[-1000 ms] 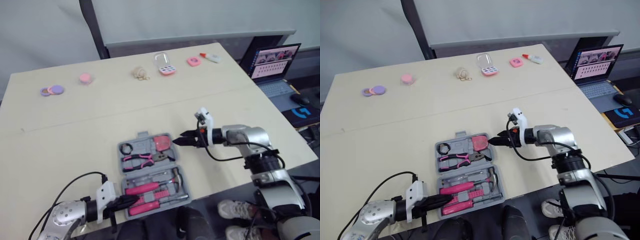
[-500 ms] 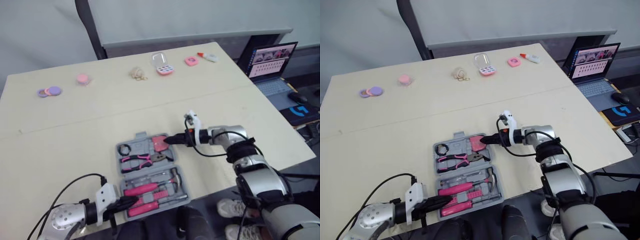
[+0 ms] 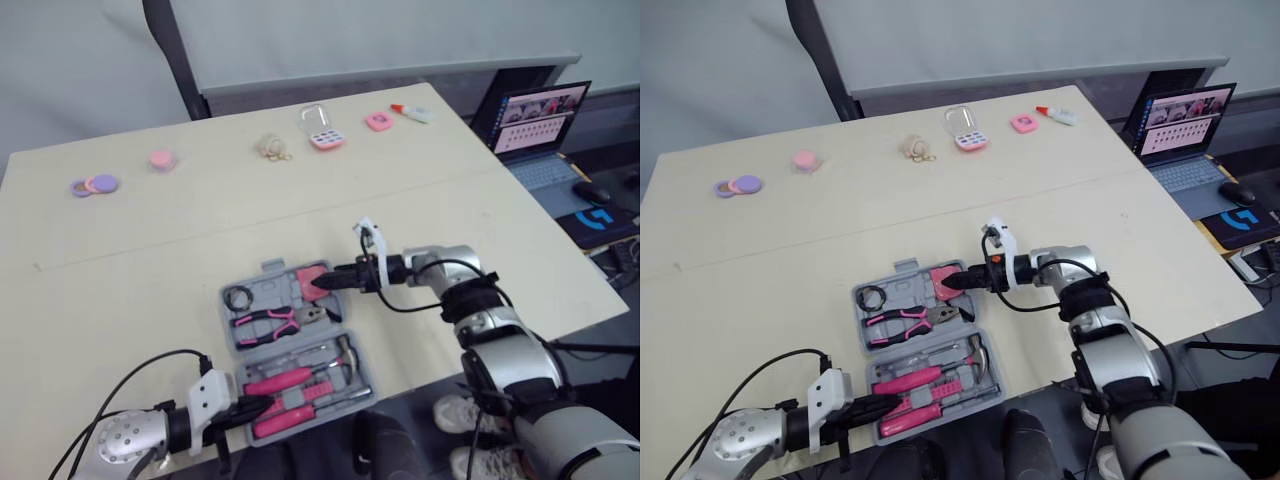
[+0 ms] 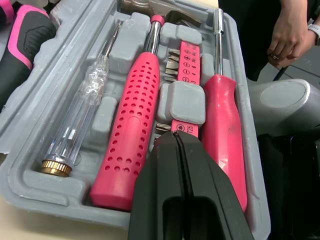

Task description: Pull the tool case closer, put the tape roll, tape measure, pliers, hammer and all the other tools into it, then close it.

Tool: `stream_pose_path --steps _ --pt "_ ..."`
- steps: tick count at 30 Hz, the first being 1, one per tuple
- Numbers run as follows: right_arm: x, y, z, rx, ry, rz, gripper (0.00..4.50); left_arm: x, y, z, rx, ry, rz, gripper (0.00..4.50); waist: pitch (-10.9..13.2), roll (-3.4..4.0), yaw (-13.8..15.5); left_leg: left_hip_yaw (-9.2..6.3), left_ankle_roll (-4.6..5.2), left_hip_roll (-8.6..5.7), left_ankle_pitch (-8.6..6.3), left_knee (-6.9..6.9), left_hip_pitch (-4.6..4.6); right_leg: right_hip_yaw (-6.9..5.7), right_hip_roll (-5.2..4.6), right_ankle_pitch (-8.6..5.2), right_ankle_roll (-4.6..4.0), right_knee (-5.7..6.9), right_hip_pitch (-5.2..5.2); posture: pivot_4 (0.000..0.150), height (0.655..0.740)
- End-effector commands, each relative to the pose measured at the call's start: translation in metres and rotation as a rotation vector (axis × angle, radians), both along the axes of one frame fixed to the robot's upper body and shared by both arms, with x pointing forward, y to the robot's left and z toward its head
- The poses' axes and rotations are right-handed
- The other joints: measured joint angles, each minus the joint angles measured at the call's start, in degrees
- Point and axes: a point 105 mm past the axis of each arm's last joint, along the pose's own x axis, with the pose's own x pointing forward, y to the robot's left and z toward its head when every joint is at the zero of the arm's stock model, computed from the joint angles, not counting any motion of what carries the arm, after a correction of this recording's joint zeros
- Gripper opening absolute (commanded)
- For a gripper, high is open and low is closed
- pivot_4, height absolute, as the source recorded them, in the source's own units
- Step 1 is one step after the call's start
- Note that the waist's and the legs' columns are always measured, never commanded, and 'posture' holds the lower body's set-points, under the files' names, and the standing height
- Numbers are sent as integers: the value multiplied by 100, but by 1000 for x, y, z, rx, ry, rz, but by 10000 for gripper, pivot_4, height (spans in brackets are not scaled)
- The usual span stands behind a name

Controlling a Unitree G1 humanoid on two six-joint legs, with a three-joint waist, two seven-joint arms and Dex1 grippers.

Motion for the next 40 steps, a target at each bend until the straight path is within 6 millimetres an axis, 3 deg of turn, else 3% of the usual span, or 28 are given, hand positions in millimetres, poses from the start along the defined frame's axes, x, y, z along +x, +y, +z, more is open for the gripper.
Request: stream_pose_path --steps 1,4,6,13,15,18,20,26,32,40 --pt "-21 5 35 86 -87 112 44782 0 14 -7 72 51 50 0 0 0 8 0 0 0 0 0 0 0 -1 0 0 0 0 1500 7287" --pt "-43 3 49 94 -131 150 44782 5 13 23 18 38 89 0 0 -1 5 -2 0 1 0 0 -1 -1 1 0 0 -1 -3 1500 7287" --pt "-61 1 56 98 -156 174 44782 -1 17 54 -24 58 113 0 1 -1 1 -1 -2 7 -1 -1 -4 0 2 0 0 -1 -8 1500 7287" --pt "-114 -12 63 96 -178 214 44782 -91 74 135 -73 624 267 0 16 -13 33 -9 -10 52 -11 1 -13 -3 9 -4 -7 -24 -6 1500 7287" --pt "-125 -14 62 86 -170 207 44782 -99 102 147 -84 696 380 0 26 3 98 -4 -10 34 -14 3 -9 -3 15 -5 -9 -34 -2 1500 7287" --pt "-141 -19 58 65 -144 201 44782 -79 135 148 -56 595 469 0 41 40 235 -7 -13 -4 -12 2 1 4 10 -12 -20 -34 -3 1500 7287" --pt "-152 -25 49 27 -125 176 44782 -60 145 145 -58 536 487 0 40 39 314 -9 -24 -3 -5 -6 5 5 14 -20 -34 -20 -11 1500 7287" --pt "-163 -62 41 -171 -223 4 44782 -7 147 134 14 267 461 0 31 5 290 3 -22 -9 -8 -13 -1 16 13 -25 -44 16 -24 1500 7287" --pt "-165 -105 46 -319 -307 -93 44782 9 141 117 51 207 425 0 32 -38 224 56 -18 -5 -18 -25 1 6 19 -21 -36 -1 -27 1500 7287" --pt "-156 -127 32 -390 -368 -136 44782 8 127 107 -2 210 367 0 32 -55 233 71 -19 1 -15 -6 13 21 19 -10 -17 -3 -8 1500 7287"
